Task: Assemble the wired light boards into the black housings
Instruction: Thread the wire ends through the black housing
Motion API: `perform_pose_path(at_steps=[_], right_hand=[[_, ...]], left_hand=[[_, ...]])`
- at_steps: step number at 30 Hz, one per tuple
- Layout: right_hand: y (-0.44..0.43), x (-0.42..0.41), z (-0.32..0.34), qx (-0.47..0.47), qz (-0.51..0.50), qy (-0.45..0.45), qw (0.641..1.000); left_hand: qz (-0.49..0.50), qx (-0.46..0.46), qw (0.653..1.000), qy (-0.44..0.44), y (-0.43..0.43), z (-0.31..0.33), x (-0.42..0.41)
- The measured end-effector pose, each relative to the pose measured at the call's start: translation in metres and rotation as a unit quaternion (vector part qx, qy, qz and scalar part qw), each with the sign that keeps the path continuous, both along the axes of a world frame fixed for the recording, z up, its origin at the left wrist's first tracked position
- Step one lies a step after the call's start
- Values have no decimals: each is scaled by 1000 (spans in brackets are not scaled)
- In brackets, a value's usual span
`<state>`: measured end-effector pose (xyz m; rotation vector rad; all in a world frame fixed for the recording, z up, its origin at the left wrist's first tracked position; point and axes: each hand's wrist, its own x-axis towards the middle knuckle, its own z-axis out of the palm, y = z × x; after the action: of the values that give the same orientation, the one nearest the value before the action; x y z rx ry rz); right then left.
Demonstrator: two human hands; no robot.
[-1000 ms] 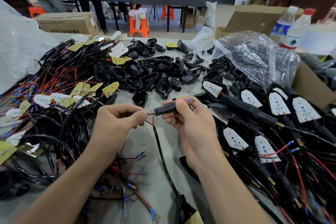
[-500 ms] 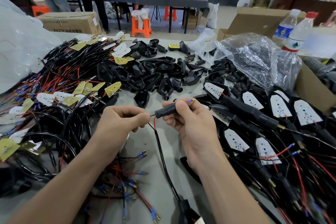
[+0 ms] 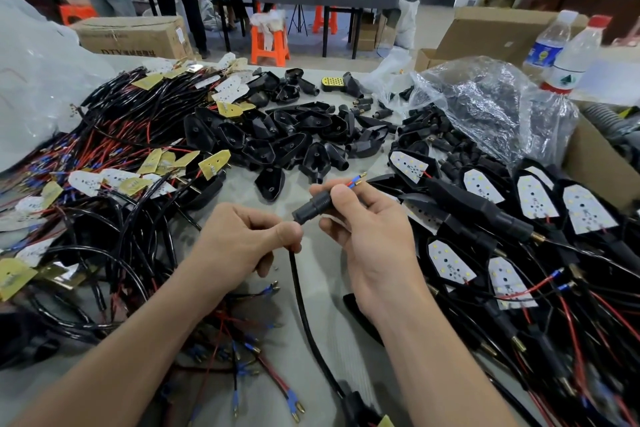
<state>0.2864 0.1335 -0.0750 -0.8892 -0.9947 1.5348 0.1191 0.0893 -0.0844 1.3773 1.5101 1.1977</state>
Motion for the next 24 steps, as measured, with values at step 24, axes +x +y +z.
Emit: perform_pose_path(at_steps=[24], right_hand=[[24, 47, 21, 35, -247, 150, 957]], left_hand=[[-264, -95, 959, 44, -11, 13, 15]])
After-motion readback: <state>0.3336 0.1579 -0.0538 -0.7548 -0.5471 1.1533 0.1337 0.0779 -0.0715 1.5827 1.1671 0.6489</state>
